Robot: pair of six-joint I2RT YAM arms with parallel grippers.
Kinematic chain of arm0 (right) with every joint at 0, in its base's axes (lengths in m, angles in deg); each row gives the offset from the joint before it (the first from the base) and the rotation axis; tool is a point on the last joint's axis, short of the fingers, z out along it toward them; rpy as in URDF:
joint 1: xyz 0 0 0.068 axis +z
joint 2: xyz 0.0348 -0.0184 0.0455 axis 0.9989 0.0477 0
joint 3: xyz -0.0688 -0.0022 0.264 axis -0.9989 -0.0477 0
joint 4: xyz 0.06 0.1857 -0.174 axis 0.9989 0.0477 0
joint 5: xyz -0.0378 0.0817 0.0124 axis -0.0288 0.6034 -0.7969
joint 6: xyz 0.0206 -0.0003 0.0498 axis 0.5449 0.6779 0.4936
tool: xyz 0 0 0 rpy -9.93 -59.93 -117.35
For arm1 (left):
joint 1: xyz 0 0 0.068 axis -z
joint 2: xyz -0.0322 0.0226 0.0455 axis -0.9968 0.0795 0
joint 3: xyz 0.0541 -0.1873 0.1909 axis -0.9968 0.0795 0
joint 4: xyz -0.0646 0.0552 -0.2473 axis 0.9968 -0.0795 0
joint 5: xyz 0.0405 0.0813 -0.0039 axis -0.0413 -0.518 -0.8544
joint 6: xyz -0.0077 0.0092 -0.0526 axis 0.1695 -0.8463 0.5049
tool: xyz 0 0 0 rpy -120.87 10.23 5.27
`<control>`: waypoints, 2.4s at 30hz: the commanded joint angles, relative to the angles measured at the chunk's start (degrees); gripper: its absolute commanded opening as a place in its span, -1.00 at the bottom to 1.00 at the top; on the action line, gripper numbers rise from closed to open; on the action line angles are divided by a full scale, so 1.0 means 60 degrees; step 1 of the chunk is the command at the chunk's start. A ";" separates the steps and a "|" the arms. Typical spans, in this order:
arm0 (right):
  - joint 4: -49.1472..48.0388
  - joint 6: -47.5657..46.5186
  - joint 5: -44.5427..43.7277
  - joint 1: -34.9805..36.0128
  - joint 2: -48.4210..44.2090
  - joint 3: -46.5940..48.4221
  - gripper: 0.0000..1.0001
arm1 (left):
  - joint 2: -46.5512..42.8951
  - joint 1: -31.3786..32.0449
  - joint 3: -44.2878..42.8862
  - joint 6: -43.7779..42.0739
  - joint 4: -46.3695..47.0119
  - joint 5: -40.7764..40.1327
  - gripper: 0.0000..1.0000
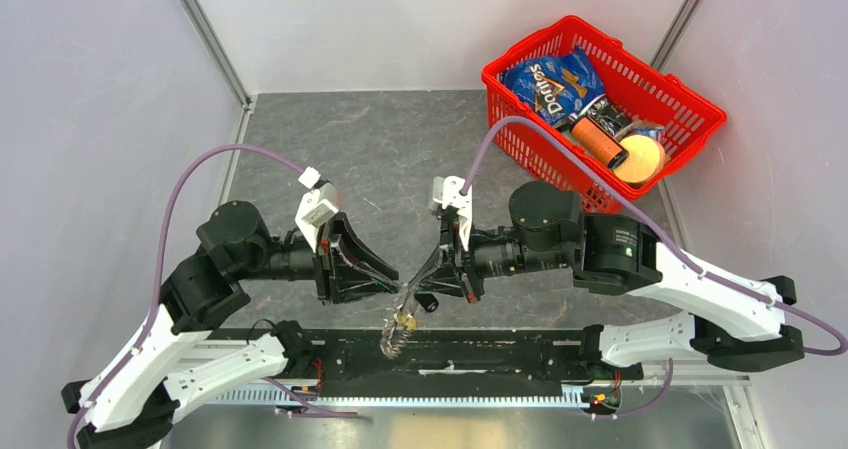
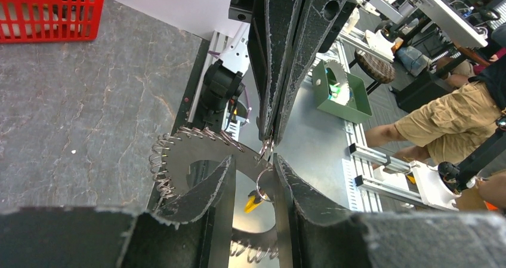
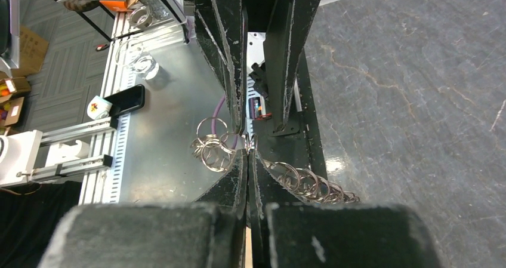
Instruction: Put the keys on the keyring
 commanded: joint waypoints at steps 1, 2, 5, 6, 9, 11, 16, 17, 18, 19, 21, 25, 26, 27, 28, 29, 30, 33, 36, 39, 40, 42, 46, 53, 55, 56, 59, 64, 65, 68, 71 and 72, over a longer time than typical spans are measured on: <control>-0.0517 0.0377 0.0468 -0.0021 0.0080 0.0458 -1.00 | -0.0135 -0.0016 -0.0134 -0.0456 -0.0025 0.0336 -0.29; -0.0531 0.0447 0.0538 -0.0034 0.0118 0.0465 -1.00 | -0.0167 -0.0016 -0.0110 -0.0476 -0.0025 0.0341 -0.28; -0.0601 0.0555 0.0602 -0.0050 0.0200 0.0437 -1.00 | -0.0210 -0.0016 -0.0097 -0.0497 -0.0026 0.0457 -0.29; -0.0645 0.0575 0.0612 -0.0067 0.0215 0.0422 -1.00 | -0.0236 -0.0018 -0.0103 -0.0501 -0.0025 0.0506 -0.29; -0.0773 0.0650 0.0572 -0.0092 0.0255 0.0407 -1.00 | -0.0321 -0.0009 -0.0033 -0.0466 0.0112 0.0684 -0.29; -0.0868 0.0730 0.0570 -0.0134 0.0322 0.0407 -1.00 | -0.0321 -0.0017 0.0009 -0.0456 0.0120 0.0797 -0.29; -0.0885 0.0752 0.0689 -0.0192 0.0464 0.0545 -1.00 | -0.0278 -0.0016 0.0100 -0.0423 0.0037 0.1032 -0.31; -0.0910 0.0776 0.0709 -0.0196 0.0477 0.0549 -1.00 | -0.0277 -0.0016 0.0101 -0.0435 0.0020 0.1031 -0.31; -0.0939 0.0783 0.0751 -0.0210 0.0491 0.0553 -1.00 | -0.0285 -0.0015 0.0112 -0.0448 -0.0007 0.1031 -0.31; -0.0968 0.0821 0.0817 -0.0228 0.0504 0.0553 -1.00 | -0.0286 -0.0016 0.0115 -0.0458 -0.0011 0.1045 -0.31; -0.1007 0.0849 0.0847 -0.0241 0.0522 0.0553 -1.00 | -0.0288 -0.0013 0.0117 -0.0470 -0.0011 0.1059 -0.31; -0.1111 0.0928 0.0998 -0.0270 0.0519 0.0535 -1.00 | -0.0289 -0.0016 0.0127 -0.0528 -0.0053 0.1069 -0.31; -0.1105 0.0941 0.1031 -0.0269 0.0523 0.0548 -1.00 | -0.0287 -0.0016 0.0119 -0.0557 -0.0094 0.1050 -0.32; -0.1102 0.0946 0.1097 -0.0273 0.0522 0.0539 -1.00 | -0.0299 -0.0017 0.0115 -0.0591 -0.0120 0.1024 -0.31; -0.1090 0.0965 0.1141 -0.0262 0.0522 0.0537 -1.00 | -0.0318 -0.0009 0.0102 -0.0618 -0.0148 0.0969 -0.31; -0.1090 0.0990 0.1234 -0.0279 0.0530 0.0531 -1.00 | -0.0336 -0.0017 0.0087 -0.0646 -0.0178 0.0884 -0.31; -0.1089 0.0988 0.1317 -0.0284 0.0536 0.0524 -1.00 | -0.0359 -0.0016 0.0079 -0.0680 -0.0197 0.0803 -0.31; -0.1057 0.1012 0.1480 -0.0284 0.0556 0.0509 -1.00 | -0.0471 -0.0016 0.0043 -0.0721 -0.0201 0.0519 -0.32; -0.1073 0.1033 0.1550 -0.0285 0.0567 0.0494 -1.00 | -0.0480 -0.0017 0.0028 -0.0723 -0.0201 0.0445 -0.31; -0.1173 0.1054 0.1581 -0.0284 0.0580 0.0509 -1.00 | -0.0461 -0.0012 0.0028 -0.0700 -0.0201 0.0517 -0.32; -0.1201 0.1052 0.1601 -0.0284 0.0590 0.0520 -1.00 | -0.0443 -0.0017 0.0040 -0.0692 -0.0201 0.0532 -0.32; -0.1222 0.1073 0.1641 -0.0285 0.0630 0.0552 -1.00 | -0.0450 -0.0024 0.0057 -0.0682 -0.0179 0.0534 -0.32; -0.1214 0.1069 0.1606 -0.0291 0.0641 0.0545 -1.00 | -0.0462 -0.0016 0.0094 -0.0675 -0.0111 0.0550 -0.32; -0.1258 0.1037 0.1507 -0.0299 0.0635 0.0579 -1.00 | -0.0400 -0.0016 0.0131 -0.0620 -0.0026 0.0837 -0.48; -0.1266 0.1037 0.1527 -0.0299 0.0660 0.0606 -1.00 | -0.0356 -0.0016 0.0144 -0.0637 -0.0025 0.0884 -0.53; -0.1267 0.1039 0.1519 -0.0306 0.0677 0.0611 -1.00 | -0.0340 -0.0017 0.0158 -0.0636 -0.0025 0.0884 -0.54; -0.1280 0.1022 0.1552 -0.0300 0.0684 0.0640 -1.00 | -0.0326 -0.0016 0.0188 -0.0660 -0.0025 0.0899 -0.69; -0.1280 0.1044 0.1575 -0.0299 0.0711 0.0668 -1.00 | -0.0260 -0.0018 0.0225 -0.0737 0.0007 0.0990 -0.96; -0.1279 0.1025 0.1583 -0.0306 0.0727 0.0663 -1.00 | -0.0240 -0.0016 0.0246 -0.0721 0.0065 0.1045 -0.95; -0.1310 0.1028 0.1573 -0.0302 0.0768 0.0655 -1.00 | -0.0286 -0.0016 0.0361 -0.0706 0.0319 0.1071 -0.96; -0.1310 0.1015 0.1512 -0.0299 0.0758 0.0628 -1.00 | -0.0464 -0.0016 0.0469 -0.0795 0.0530 0.0785 -0.96; -0.1317 0.1003 0.1490 -0.0304 0.0732 0.0619 -1.00 | -0.0554 -0.0015 0.0519 -0.0795 0.0645 0.0723 -0.95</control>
